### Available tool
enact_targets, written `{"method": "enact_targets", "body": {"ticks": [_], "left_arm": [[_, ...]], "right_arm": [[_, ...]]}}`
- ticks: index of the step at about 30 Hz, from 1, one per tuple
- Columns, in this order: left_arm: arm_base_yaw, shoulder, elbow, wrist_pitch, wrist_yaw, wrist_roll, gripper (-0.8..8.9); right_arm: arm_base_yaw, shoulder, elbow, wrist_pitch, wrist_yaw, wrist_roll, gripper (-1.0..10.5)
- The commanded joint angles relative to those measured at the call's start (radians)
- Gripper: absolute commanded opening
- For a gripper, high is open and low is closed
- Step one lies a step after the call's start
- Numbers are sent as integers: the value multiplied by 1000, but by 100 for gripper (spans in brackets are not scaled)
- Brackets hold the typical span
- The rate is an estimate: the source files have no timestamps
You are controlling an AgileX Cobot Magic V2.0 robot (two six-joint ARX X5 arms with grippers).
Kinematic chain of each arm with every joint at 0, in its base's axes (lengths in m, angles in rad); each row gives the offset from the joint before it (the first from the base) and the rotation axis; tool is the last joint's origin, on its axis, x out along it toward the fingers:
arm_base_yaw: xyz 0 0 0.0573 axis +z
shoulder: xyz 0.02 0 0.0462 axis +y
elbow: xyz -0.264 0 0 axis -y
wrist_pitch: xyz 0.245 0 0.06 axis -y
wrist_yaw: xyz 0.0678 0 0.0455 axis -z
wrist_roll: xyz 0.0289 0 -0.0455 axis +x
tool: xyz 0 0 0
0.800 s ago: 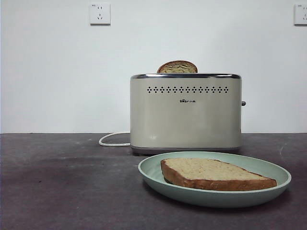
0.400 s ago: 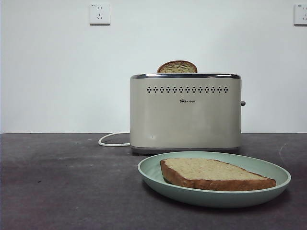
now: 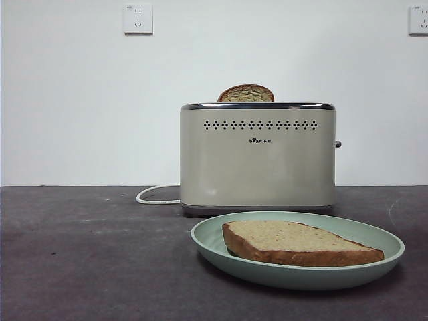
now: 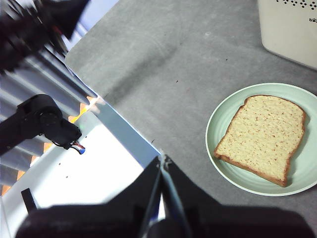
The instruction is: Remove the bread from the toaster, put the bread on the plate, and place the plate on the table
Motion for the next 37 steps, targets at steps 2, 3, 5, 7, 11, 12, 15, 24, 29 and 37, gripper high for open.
{"method": "enact_targets", "body": {"ticks": [2,3,5,7,11,12,15,24,29,37], "left_arm": [[8,-76,-136,20,-42,-58,-4],[8,-94,-169,21,-44,-66,-4],[8,-114,-212,24,-54,-83,-4],[8,-134,-253,24,-56,-110,-4],[8,-182,-287,-34,-58,-144,-4],[8,-194,-287,-30,-60,-147,-3],[8,-205,-287,-29,-61,-147,-4],[8,-205,-287,-22,-56,-153,-3],[8,-205,-287,-21,-56,-153,-4],[8,-205,-287,-21,-56,-153,-3]], "right_arm": [[2,-2,2,5,2,3,2],[2,-2,2,5,2,3,2],[2,-2,2,5,2,3,2],[2,-2,2,5,3,3,2],[2,-2,2,5,3,3,2],[2,-2,2,5,3,3,2],[2,-2,2,6,2,3,2],[2,-2,2,5,3,3,2],[2,-2,2,5,3,3,2],[2,-2,2,2,3,3,2]]}}
